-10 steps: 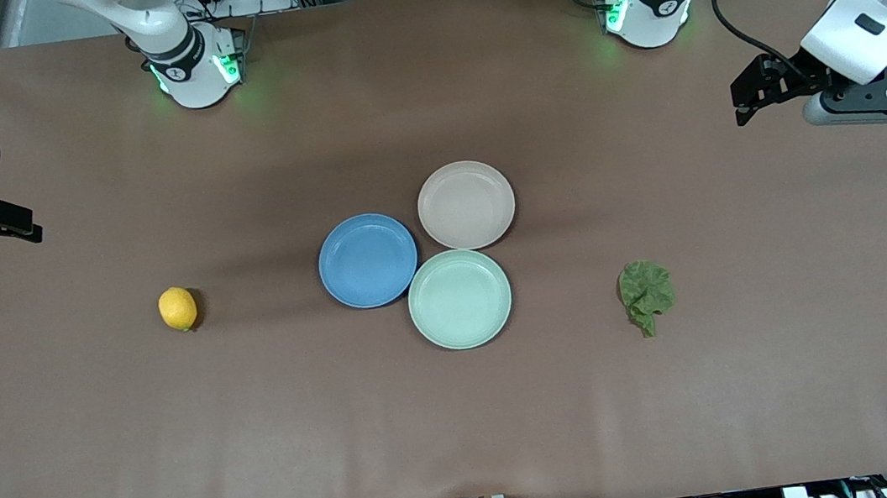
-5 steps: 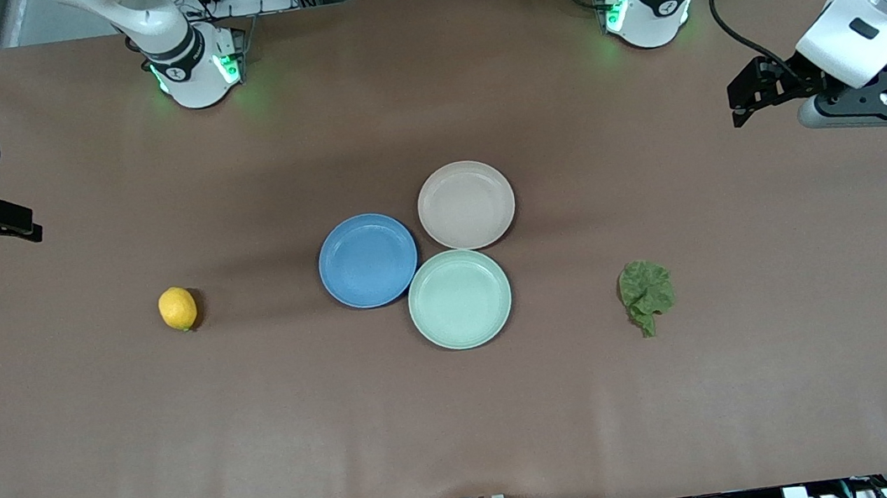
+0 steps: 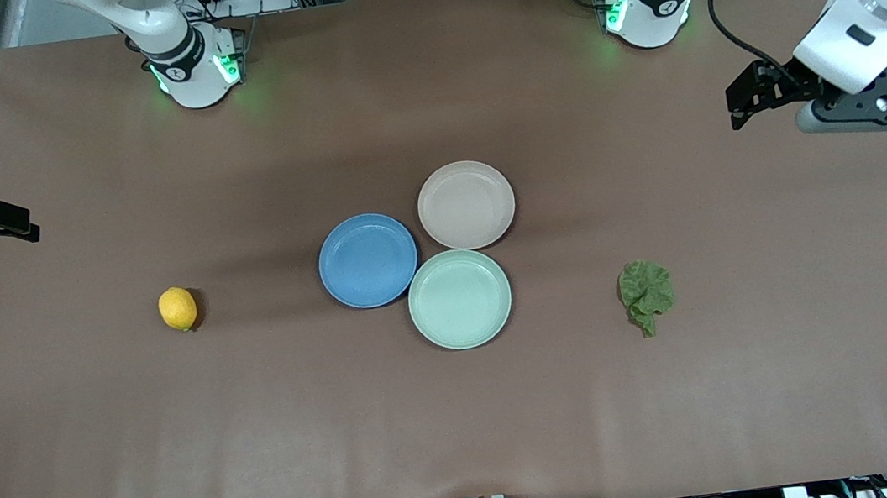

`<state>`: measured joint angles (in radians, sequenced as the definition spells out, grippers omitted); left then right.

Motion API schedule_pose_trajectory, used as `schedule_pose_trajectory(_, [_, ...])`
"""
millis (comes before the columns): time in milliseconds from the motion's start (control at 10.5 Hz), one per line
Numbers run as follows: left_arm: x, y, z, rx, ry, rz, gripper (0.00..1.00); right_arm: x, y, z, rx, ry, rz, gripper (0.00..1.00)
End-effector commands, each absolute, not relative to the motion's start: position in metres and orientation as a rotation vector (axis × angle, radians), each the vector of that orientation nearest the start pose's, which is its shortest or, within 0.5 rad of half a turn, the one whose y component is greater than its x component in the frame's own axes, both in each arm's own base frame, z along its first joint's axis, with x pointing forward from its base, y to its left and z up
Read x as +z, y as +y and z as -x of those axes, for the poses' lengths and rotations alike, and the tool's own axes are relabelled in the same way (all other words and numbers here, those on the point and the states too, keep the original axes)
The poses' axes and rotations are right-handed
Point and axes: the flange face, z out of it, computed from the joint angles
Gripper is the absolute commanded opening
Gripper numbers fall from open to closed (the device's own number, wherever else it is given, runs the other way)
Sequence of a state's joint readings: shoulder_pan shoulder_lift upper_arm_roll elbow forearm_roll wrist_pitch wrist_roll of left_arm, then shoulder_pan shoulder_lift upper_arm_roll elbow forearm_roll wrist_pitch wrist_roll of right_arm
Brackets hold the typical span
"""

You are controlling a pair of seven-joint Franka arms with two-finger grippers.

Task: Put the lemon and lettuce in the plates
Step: 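Move the left gripper to the lettuce while the right gripper reaches the lemon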

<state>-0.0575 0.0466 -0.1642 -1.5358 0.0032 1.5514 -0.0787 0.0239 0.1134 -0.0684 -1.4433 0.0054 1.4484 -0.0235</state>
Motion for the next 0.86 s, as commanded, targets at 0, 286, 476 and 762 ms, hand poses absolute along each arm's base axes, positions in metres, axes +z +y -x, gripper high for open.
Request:
schedule_pose_trajectory(0, [0.582,-0.128,-0.578,0.069,0.240,3.144,1.00,0.610,-0.025,-0.571,0.174,0.039,3.120,1.00])
schedule_pose_trajectory(286, [0.528,-0.141,-0.606,0.114,0.265,3.151,1.00,0.610,-0.025,-0.571,0.174,0.039,3.120,1.00])
schedule_pose_trajectory(476, [0.491,-0.142,-0.624,0.132,0.244,3.158,1.00,0.607,-0.026,-0.571,0.183,0.041,3.119,1.00])
schedule_pose_trajectory(762, [0.436,-0.162,-0.641,0.150,0.220,3.134,1.00,0.593,-0.038,-0.573,0.209,0.075,3.115,1.00])
